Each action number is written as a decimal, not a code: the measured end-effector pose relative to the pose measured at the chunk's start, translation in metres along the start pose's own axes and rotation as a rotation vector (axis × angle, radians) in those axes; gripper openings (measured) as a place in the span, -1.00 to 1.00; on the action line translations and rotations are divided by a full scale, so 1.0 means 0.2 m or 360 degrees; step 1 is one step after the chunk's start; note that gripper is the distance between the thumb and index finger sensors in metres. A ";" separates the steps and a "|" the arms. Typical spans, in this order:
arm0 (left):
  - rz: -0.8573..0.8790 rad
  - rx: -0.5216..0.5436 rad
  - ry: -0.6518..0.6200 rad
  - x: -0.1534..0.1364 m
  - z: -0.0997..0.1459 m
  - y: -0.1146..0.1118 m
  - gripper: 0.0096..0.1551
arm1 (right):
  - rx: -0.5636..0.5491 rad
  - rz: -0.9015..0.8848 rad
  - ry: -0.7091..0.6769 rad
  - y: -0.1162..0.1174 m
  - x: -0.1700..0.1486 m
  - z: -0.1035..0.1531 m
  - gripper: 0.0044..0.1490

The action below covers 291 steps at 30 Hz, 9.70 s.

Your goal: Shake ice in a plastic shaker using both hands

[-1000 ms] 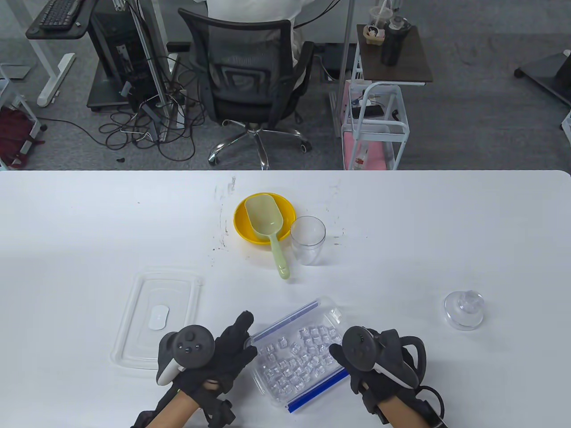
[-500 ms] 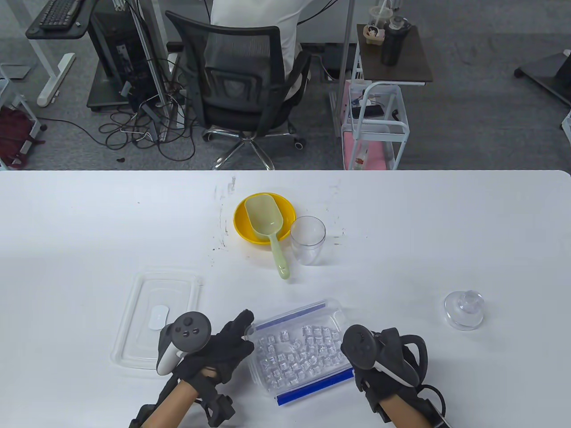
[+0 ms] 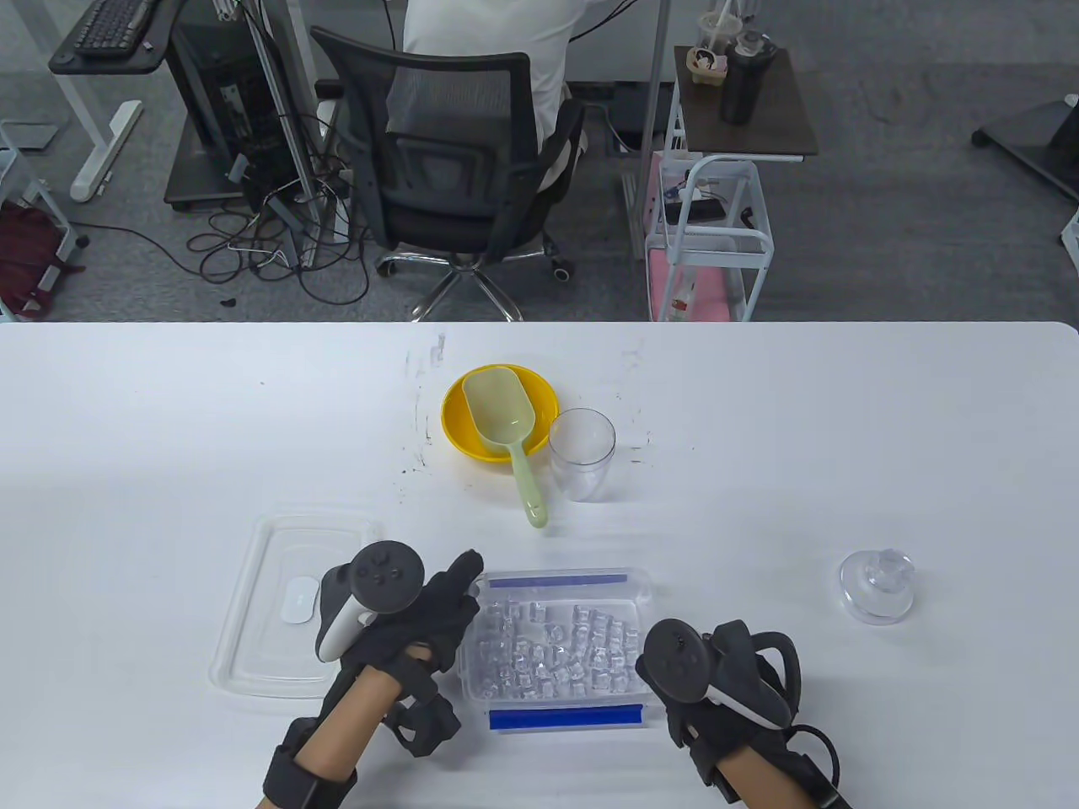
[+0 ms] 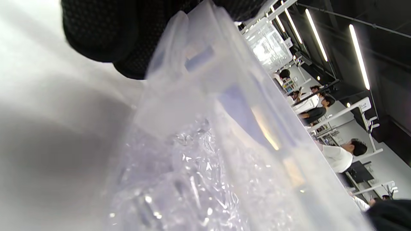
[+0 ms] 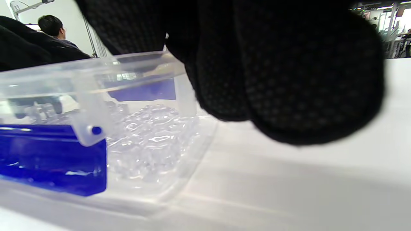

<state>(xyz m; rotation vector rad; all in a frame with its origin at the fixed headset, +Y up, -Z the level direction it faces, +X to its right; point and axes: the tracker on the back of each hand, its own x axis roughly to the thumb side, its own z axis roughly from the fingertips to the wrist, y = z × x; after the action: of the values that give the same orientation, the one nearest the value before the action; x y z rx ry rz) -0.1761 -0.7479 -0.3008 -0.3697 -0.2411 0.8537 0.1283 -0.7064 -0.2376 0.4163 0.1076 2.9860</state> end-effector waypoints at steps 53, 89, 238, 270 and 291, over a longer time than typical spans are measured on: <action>-0.1113 -0.0140 0.0830 0.43 -0.69 0.11 0.24 | 0.0112 -0.0203 0.0260 0.03 -0.16 -0.04 0.18; -0.1087 0.0455 0.0586 0.38 -0.31 0.68 -0.27 | 0.0137 -0.0227 0.0249 0.04 -0.15 -0.04 0.14; 0.0273 -0.0144 -0.0505 0.02 -0.02 0.35 -0.35 | 0.0306 -0.0618 0.0220 0.13 -0.19 -0.08 0.20; -0.1717 0.0761 -0.0552 0.73 -0.15 0.49 -0.36 | 0.0356 -0.0705 0.0238 0.14 -0.21 -0.08 0.22; -0.1749 0.0816 -0.1041 0.74 0.19 0.36 -0.35 | 0.0354 -0.0694 0.0246 0.14 -0.21 -0.08 0.21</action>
<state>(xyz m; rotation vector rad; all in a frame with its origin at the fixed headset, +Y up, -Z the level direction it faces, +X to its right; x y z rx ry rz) -0.1441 -0.5828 -0.2868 0.5283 -0.7246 -0.1069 0.1602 -0.7409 -0.2618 0.1543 0.4823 2.5755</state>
